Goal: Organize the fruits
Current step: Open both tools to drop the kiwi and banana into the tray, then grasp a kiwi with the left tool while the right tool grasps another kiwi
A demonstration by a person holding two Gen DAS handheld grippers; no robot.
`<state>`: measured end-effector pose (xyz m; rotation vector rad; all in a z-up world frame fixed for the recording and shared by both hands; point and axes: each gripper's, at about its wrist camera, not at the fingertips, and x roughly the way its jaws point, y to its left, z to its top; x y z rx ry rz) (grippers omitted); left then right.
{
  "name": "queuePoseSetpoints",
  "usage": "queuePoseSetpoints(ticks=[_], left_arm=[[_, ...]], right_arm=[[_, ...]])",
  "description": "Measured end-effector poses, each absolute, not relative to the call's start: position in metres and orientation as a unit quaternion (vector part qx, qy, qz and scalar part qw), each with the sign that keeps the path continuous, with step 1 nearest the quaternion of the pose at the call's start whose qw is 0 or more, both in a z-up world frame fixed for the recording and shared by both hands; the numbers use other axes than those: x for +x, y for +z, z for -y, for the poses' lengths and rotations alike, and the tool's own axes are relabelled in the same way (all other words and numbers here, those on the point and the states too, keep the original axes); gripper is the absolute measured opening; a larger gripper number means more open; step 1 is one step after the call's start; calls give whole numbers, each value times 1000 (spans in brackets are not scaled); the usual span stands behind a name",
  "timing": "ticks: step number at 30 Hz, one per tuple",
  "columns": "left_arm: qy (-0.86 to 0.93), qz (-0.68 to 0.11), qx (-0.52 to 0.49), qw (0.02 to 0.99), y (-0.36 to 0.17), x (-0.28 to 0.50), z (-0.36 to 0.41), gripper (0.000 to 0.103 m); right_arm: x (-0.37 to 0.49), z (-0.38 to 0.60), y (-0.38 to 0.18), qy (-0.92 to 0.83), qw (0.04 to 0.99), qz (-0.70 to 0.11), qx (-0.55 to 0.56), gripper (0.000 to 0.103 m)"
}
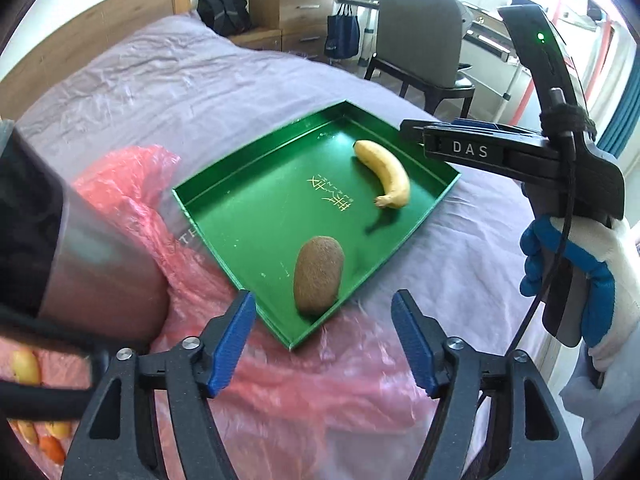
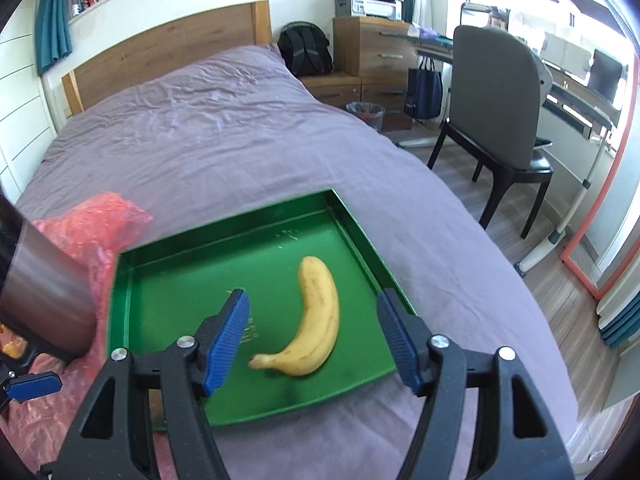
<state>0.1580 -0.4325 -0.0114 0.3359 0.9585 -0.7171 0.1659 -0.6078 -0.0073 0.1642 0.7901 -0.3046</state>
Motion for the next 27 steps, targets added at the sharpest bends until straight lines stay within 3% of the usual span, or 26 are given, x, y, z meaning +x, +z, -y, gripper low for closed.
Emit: queuePoseSetpoints(ticks=[1, 14, 27], left_arm=[[-332, -442, 162, 817, -5, 150, 426, 72], [-283, -408, 159, 853, 49, 87, 318, 73], [-194, -417, 112, 881, 39, 66, 173, 73]], right_arm=[[159, 601, 1, -143, 912, -377, 78, 62], [77, 486, 75, -60, 943, -324, 42, 62], [34, 355, 90, 52, 951, -305, -6, 64]])
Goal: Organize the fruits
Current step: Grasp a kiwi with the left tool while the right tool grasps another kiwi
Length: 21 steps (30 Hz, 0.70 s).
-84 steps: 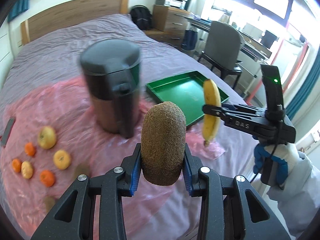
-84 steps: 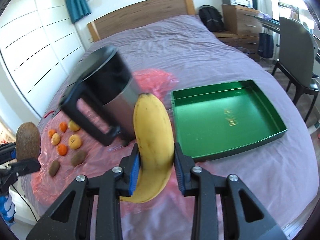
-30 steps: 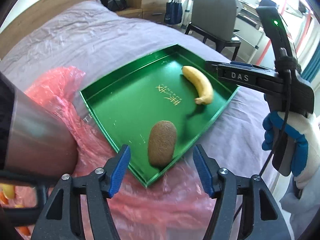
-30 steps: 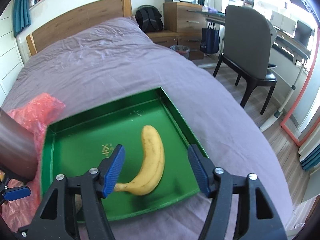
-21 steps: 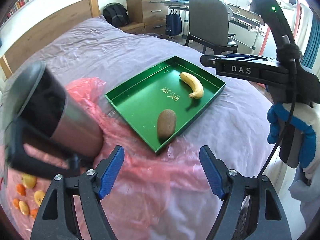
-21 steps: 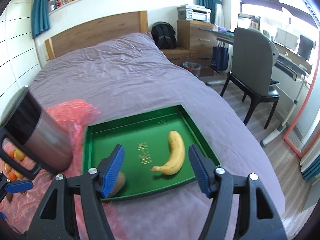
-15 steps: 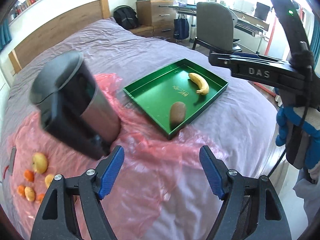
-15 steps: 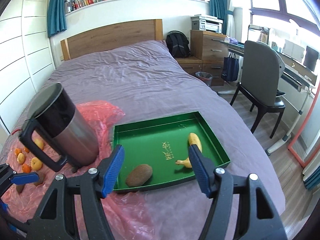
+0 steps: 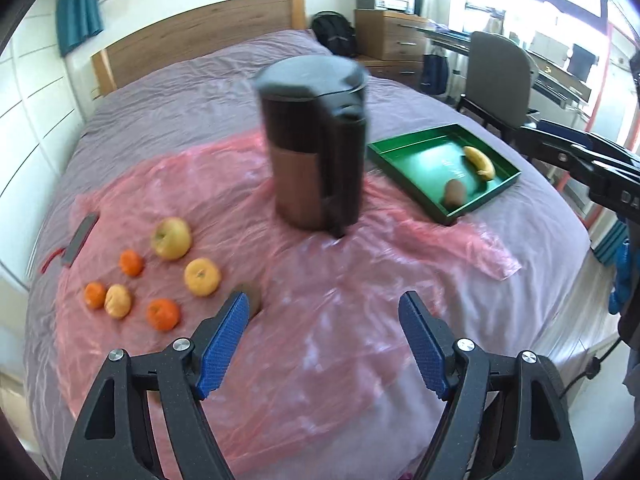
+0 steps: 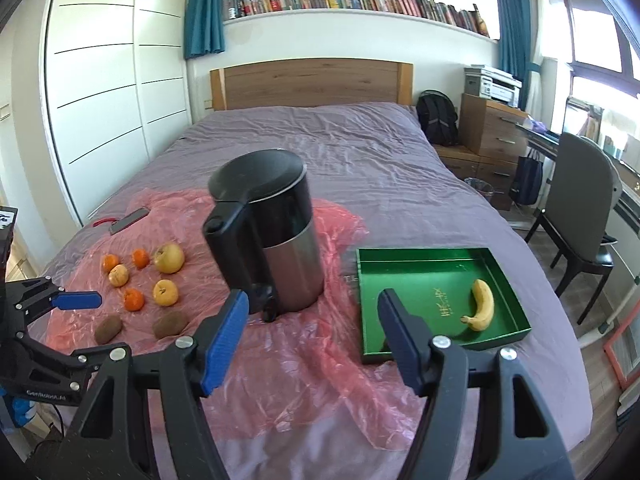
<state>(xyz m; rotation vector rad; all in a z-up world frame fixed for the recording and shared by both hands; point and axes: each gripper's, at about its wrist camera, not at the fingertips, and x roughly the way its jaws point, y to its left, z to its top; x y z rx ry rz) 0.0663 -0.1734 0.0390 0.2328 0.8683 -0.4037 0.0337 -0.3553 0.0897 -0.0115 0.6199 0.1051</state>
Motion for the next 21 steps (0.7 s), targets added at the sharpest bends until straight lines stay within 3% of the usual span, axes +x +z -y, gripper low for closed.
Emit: queuePoseSetpoints(ticks=[5, 17, 19, 21], left_arm=[[-152, -431, 83, 886, 19, 67, 115, 73], [-72, -454, 40, 887, -22, 69, 9, 73], [-64, -463, 32, 884, -34, 72, -4, 73], [-59, -473, 22, 879, -45, 76, -14, 73]], right_arm=[[27, 310, 81, 94, 947, -307, -18, 71], [44, 228, 31, 159, 923, -348, -42, 73], [49, 217, 20, 163, 919, -357, -45, 93], [54, 205, 8, 172, 914, -364, -55, 99]])
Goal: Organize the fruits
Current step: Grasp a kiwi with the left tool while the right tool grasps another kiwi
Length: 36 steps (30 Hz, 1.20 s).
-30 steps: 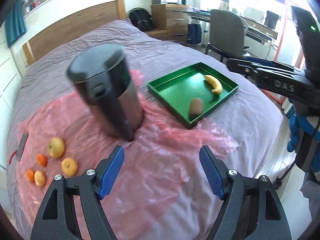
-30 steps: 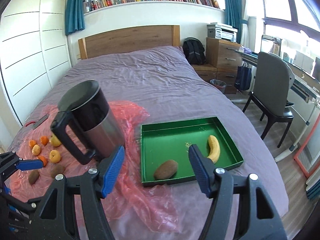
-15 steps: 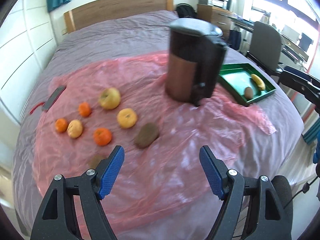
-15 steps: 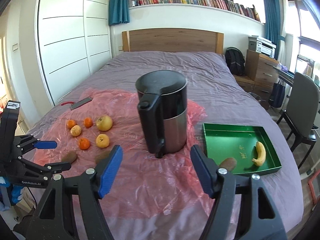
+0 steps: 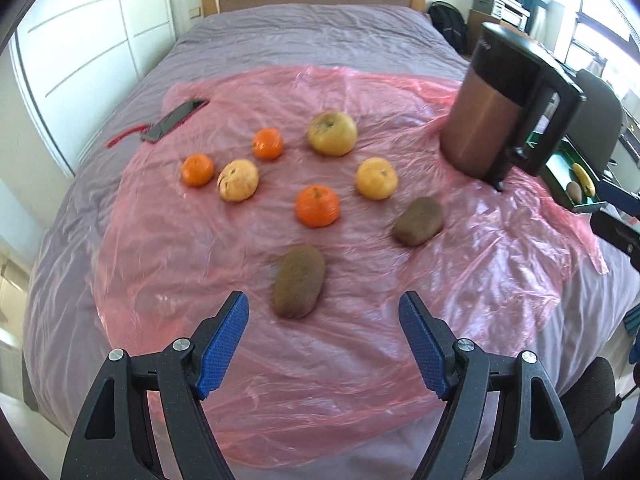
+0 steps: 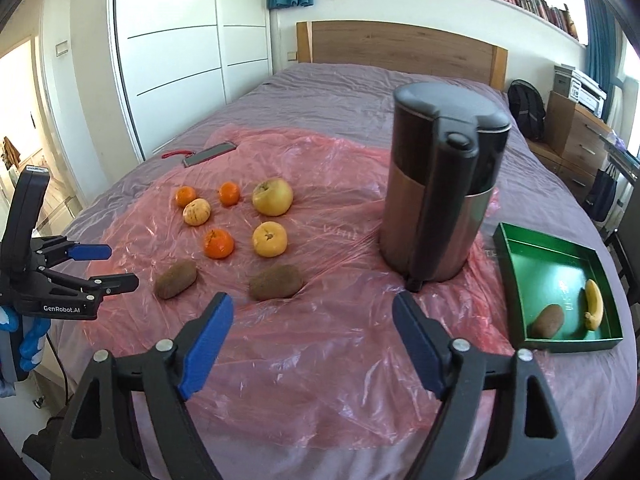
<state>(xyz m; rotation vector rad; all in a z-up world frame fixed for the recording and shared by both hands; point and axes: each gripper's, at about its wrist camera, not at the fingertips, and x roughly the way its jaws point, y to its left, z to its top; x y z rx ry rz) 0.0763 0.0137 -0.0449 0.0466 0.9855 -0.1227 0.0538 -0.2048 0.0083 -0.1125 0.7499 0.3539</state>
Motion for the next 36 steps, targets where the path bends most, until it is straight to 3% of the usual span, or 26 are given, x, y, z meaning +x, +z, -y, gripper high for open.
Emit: queuePoseSetpoints(ticks=[3, 17, 36], left_arm=[[-53, -484, 12, 873, -60, 82, -25, 73], [-57, -524, 8, 850, -114, 126, -36, 73], [-69, -535, 18, 842, -140, 143, -33, 68]], right_arm=[[66, 185, -12, 182, 905, -377, -72, 103], [144, 128, -90, 207, 874, -426, -110, 103], [181, 106, -136, 228, 842, -471, -132, 103]])
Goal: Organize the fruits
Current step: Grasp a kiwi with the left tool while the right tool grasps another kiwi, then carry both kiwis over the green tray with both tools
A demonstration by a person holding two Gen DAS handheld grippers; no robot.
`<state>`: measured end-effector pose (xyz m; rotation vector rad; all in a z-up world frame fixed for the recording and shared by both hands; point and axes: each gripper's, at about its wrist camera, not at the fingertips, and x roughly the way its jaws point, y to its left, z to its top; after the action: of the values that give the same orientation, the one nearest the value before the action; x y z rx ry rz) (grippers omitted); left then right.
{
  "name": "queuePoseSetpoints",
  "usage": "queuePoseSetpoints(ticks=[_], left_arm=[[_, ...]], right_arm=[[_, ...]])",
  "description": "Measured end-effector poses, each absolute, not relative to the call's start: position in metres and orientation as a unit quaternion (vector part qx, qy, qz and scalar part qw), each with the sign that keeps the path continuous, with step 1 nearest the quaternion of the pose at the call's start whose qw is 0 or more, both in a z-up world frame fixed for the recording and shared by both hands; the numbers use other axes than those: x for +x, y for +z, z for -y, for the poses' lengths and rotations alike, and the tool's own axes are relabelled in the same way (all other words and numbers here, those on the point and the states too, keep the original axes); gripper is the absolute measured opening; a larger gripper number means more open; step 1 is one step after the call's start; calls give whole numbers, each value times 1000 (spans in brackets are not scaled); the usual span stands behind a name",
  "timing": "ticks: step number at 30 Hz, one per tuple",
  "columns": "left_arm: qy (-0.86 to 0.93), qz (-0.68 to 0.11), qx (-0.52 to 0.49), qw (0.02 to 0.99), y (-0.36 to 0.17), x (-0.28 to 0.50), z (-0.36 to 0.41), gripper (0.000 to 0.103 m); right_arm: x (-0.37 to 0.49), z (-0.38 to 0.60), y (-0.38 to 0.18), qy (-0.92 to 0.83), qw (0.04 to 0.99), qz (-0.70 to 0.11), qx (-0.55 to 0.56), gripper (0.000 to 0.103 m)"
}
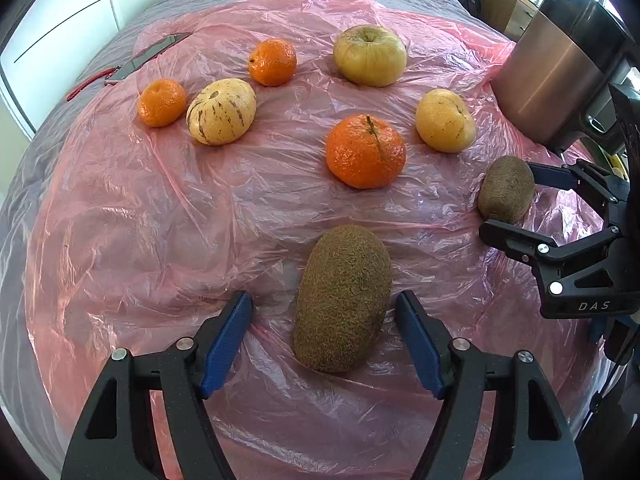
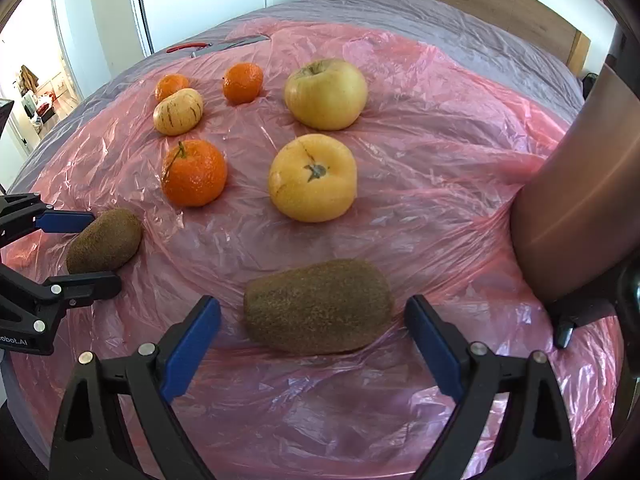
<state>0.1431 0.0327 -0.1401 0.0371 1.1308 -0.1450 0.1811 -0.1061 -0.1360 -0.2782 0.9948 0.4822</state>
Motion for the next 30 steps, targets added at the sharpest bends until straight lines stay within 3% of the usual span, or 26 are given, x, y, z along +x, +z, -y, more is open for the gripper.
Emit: queuePoseSetpoints(ticks=[6, 11, 12, 14, 30], left_arm=[[-66, -537, 25, 840, -143, 146, -32, 63], [-65, -536, 28, 841, -146, 146, -30, 53], [-68, -535, 30, 841, -146, 144, -29, 48], [-77, -534, 30, 841, -146, 143, -26, 37], [-68, -497, 16, 865, -110, 121, -32, 35]], right_arm=[[182, 105, -141, 233, 837, -477, -131, 103], [181, 108, -144, 235, 837, -477, -128, 83], [181, 109, -144, 235, 837, -477, -126, 70], [181, 111, -143, 237, 838, -477, -121, 70], [165, 124, -95, 249, 856, -445, -84, 70]])
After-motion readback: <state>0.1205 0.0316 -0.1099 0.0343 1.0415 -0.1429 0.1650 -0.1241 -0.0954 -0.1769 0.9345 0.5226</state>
